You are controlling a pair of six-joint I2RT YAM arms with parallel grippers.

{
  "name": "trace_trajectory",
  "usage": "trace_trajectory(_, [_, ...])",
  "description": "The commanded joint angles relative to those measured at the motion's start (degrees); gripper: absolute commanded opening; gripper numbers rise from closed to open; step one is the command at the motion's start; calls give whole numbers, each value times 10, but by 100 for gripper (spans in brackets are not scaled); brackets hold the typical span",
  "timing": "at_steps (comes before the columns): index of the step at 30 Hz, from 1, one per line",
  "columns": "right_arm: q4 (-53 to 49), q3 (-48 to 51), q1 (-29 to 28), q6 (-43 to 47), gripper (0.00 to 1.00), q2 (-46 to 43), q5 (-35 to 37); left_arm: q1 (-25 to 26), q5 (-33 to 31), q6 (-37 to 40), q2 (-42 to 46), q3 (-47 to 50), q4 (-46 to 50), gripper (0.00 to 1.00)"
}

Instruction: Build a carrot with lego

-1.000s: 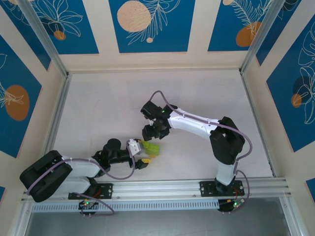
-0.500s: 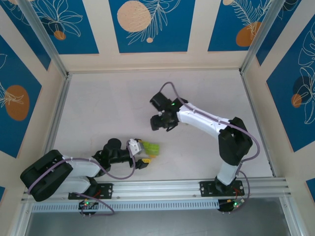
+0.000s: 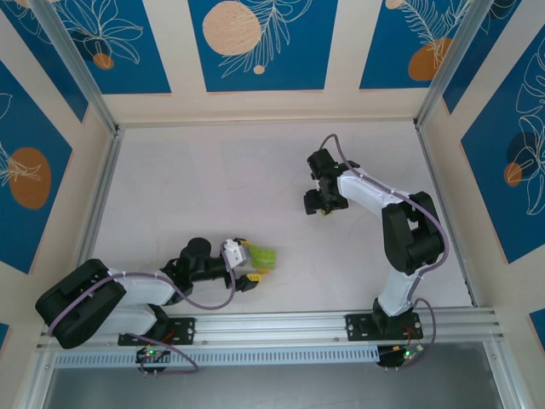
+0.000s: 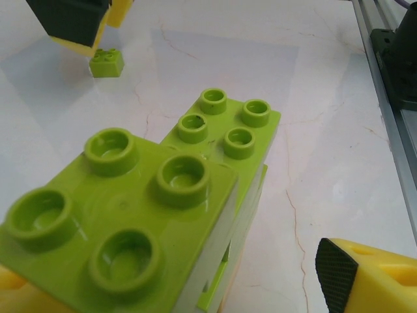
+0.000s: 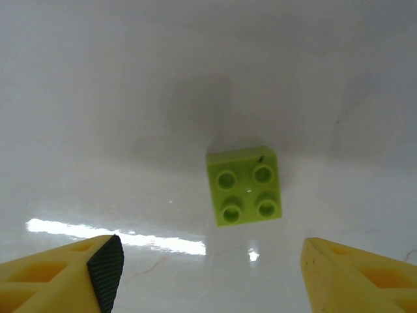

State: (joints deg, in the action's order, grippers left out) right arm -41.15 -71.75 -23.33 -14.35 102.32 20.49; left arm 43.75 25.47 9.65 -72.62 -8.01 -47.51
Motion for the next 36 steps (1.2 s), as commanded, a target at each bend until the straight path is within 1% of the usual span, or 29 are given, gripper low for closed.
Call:
trace_trajectory(1, [25,6,16,33,74,4,-32,3,15,18,-9,-12,-1,85])
trace_trajectory(5, [28,0,25,54,74,13,-41,2,11,22,-17,-16,-6,88])
trace_trajectory(9, [29,-4,37,60,73,29,-55,-2,13,26,-29,-23,-7,88])
trace_trajectory(13, [35,-3,37,62,72,42,-67,-6,16,27,-38,-25,-13,88])
trace_trajectory(22, [38,-5,41,65,62,56,-58,-13,21,25,-41,-27,-15,88])
trace_trajectory(26, [37,-6,41,64,53,58,-56,-12,21,26,-42,-28,-14,87])
trace_trajectory(30, [37,-7,42,66,51,63,-55,-13,21,25,-42,-28,-14,87])
trace_trajectory(36, [38,-5,42,64,44,69,-55,-13,21,26,-43,-28,-13,87])
